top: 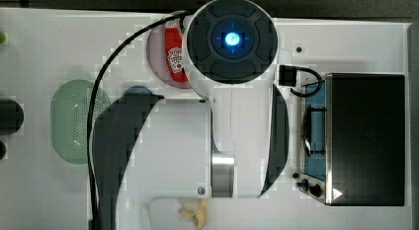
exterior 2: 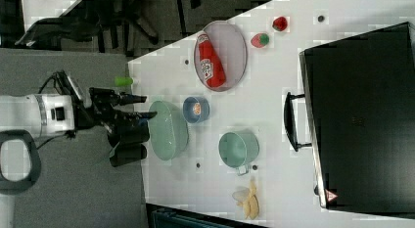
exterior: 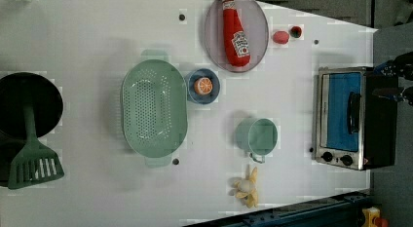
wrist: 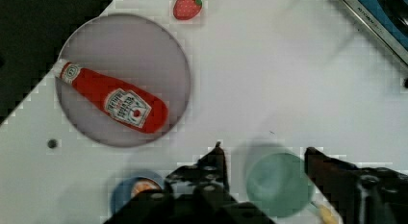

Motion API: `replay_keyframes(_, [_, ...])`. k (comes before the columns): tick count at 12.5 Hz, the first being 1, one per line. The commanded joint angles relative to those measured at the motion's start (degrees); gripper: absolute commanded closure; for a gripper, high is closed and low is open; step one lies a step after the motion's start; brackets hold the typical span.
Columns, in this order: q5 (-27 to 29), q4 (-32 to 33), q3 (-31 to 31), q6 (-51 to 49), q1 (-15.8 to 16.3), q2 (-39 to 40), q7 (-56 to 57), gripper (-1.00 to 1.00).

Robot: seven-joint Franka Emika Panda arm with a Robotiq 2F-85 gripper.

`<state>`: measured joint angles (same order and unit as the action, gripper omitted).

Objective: Flap open oven.

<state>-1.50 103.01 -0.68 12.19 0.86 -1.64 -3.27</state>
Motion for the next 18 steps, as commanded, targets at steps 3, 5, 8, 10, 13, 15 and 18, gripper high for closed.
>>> replay_keyframes(3, [-0.3, 11.6, -3.2, -4.3, -1.4, -16.6, 1.7, -0.99])
replay_keyframes(5, [-0.3, 11.5, -3.2, -4.2, -1.4, -16.5, 1.7, -1.0])
replay_keyframes(8, [-0.3, 11.6, -3.2, -4.3, -1.5, -16.5, 1.7, -0.9])
replay_keyframes(10, [-0.3, 11.6, -3.3, -4.2, -1.5, -16.5, 1.7, -0.38])
replay_keyframes(13, [-0.3, 11.8, -3.7, -4.2, -1.6, -16.4, 1.7, 0.33])
replay_keyframes(15, [-0.4, 12.6, -4.5, -4.2, -2.0, -16.4, 1.8, 0.65])
replay_keyframes(18, [-0.4, 14.0, -7.0, -3.9, -2.8, -15.8, 9.5, 0.65])
